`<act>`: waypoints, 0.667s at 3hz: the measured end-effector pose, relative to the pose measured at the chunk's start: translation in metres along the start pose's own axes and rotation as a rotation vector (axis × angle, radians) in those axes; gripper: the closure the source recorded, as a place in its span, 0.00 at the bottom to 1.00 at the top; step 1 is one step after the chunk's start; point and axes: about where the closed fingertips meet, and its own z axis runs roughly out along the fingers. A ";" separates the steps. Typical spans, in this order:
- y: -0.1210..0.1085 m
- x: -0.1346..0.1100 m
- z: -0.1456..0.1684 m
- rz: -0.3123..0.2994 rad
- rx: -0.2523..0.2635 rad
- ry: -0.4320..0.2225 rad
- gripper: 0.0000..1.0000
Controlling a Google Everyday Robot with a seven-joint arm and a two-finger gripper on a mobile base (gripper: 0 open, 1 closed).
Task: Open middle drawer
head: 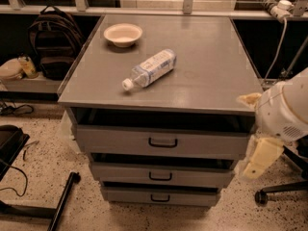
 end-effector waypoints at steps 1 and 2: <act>0.020 0.007 0.036 -0.007 -0.004 -0.043 0.00; 0.041 0.020 0.080 0.010 -0.031 -0.063 0.00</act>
Offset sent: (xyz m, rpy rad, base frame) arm -0.0342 0.0210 -0.1532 0.1065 0.0604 0.0089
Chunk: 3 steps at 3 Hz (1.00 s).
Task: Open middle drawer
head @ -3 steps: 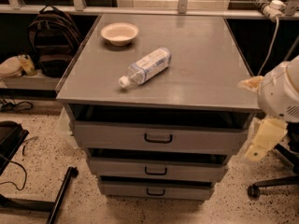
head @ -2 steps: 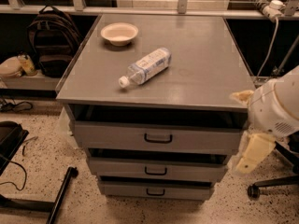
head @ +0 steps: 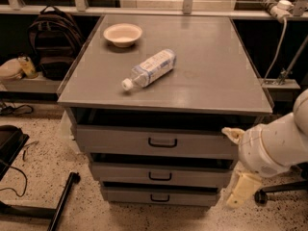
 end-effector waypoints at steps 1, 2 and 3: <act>0.001 0.002 0.003 0.000 0.001 0.004 0.00; 0.010 0.021 0.029 -0.018 -0.005 0.020 0.00; 0.023 0.046 0.070 -0.064 -0.003 0.040 0.00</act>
Offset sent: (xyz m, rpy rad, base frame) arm -0.0111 -0.0151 -0.0873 -0.0480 0.0077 0.0374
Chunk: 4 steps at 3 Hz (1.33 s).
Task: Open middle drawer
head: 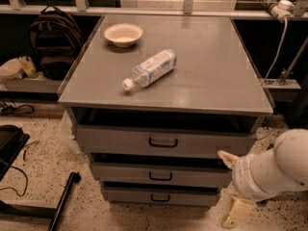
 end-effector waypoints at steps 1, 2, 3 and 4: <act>0.010 0.025 0.049 -0.019 0.016 -0.037 0.00; 0.017 0.045 0.092 -0.003 0.008 -0.091 0.00; 0.017 0.045 0.092 -0.003 0.008 -0.091 0.00; 0.019 0.049 0.101 -0.025 0.012 -0.052 0.00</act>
Offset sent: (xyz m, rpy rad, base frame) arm 0.0044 -0.0180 -0.1544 0.1492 -0.0362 0.0013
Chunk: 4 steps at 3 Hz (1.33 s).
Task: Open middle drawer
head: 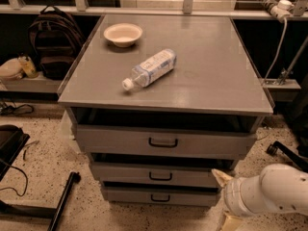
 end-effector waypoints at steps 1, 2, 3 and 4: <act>0.001 0.009 0.018 -0.023 0.015 0.046 0.00; -0.004 0.021 0.036 -0.025 0.034 0.068 0.00; -0.012 0.032 0.051 -0.008 0.049 0.053 0.00; -0.022 0.043 0.066 0.028 0.055 0.001 0.00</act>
Offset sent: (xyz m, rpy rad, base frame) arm 0.0222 -0.0125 -0.0636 -0.0996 -0.0495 -0.0206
